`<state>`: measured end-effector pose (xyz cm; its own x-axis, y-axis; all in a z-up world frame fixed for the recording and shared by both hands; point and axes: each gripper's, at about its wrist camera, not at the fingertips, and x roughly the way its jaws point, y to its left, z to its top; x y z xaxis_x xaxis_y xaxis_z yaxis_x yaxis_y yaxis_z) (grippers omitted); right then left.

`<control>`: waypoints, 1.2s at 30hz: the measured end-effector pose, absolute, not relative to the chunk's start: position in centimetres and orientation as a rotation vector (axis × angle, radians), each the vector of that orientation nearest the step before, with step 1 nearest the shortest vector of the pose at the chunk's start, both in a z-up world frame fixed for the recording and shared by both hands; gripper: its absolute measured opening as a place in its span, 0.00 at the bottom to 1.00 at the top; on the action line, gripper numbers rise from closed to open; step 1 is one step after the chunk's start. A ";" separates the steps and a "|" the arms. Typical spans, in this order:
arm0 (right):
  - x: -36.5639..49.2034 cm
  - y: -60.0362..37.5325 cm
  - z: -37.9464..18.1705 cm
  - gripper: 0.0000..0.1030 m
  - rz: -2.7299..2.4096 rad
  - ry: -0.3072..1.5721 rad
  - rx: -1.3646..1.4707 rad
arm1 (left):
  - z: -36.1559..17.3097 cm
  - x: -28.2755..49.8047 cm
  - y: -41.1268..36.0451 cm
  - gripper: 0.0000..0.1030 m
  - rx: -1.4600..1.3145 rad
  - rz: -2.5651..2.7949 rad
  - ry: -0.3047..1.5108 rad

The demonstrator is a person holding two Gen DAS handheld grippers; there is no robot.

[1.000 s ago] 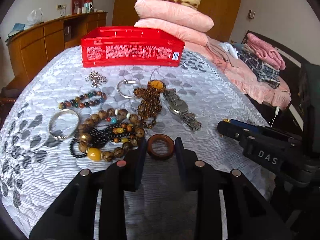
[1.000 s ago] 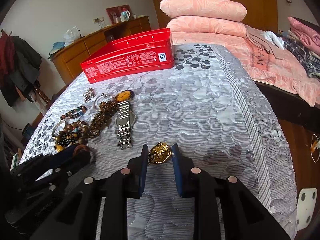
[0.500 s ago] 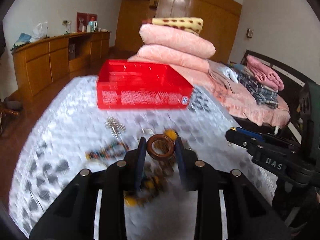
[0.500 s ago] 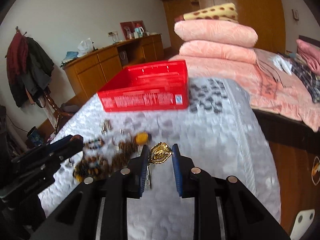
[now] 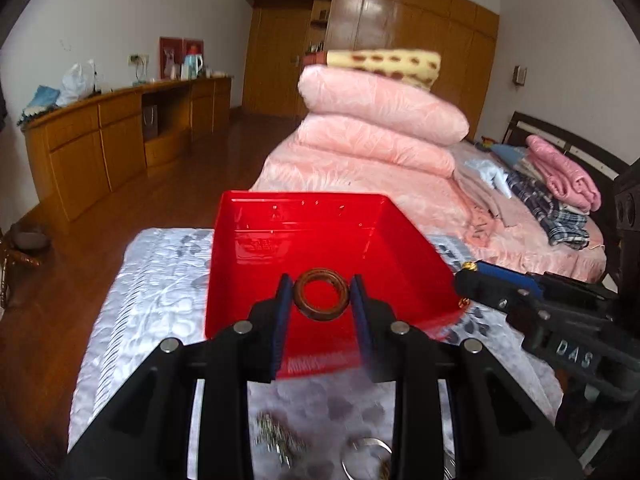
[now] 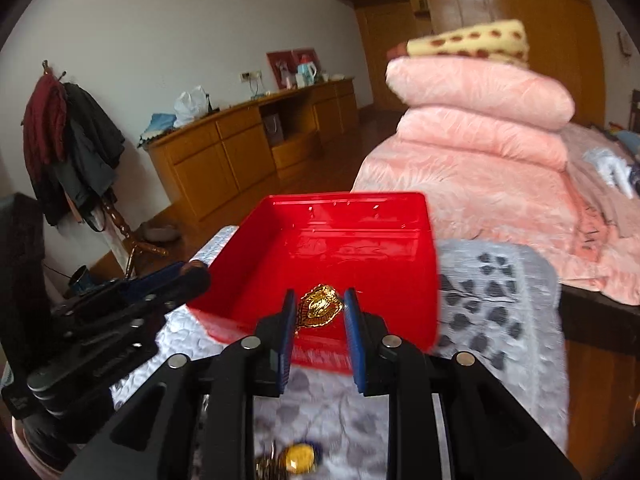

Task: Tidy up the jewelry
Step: 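Carry the pendant with the right tool into the red tin while the left tool drops the ring there, then grasp the silver bangle with the left tool while the right tool moves to the silver watch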

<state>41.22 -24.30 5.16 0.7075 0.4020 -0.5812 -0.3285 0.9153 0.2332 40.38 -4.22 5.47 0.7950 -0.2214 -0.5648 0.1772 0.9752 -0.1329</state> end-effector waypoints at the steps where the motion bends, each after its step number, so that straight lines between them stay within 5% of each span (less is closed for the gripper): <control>1: 42.3 -24.0 4.5 0.23 0.404 0.688 0.116 | 5.2 40.9 -4.4 0.27 -0.064 -0.212 0.622; 5: 44.3 -23.5 2.7 0.24 0.413 0.737 0.129 | 3.3 43.0 -4.6 0.28 -0.044 -0.215 0.669; 7: 44.6 -23.6 2.1 0.32 0.405 0.752 0.130 | 2.7 43.3 -4.7 0.30 -0.045 -0.223 0.685; 9: 44.4 -24.0 2.1 0.32 0.401 0.742 0.141 | 2.7 43.2 -4.4 0.48 -0.046 -0.227 0.682; 16: 41.3 -25.8 3.9 0.34 0.399 0.671 0.176 | 5.6 39.5 -2.0 0.52 -0.055 -0.210 0.599; 23: 33.9 -27.3 4.7 0.43 0.348 0.578 0.181 | 7.6 32.2 0.8 0.68 -0.002 -0.112 0.501; 36: 28.2 -27.6 -0.6 0.43 0.321 0.719 0.235 | 1.4 26.0 2.6 0.70 -0.023 -0.079 0.702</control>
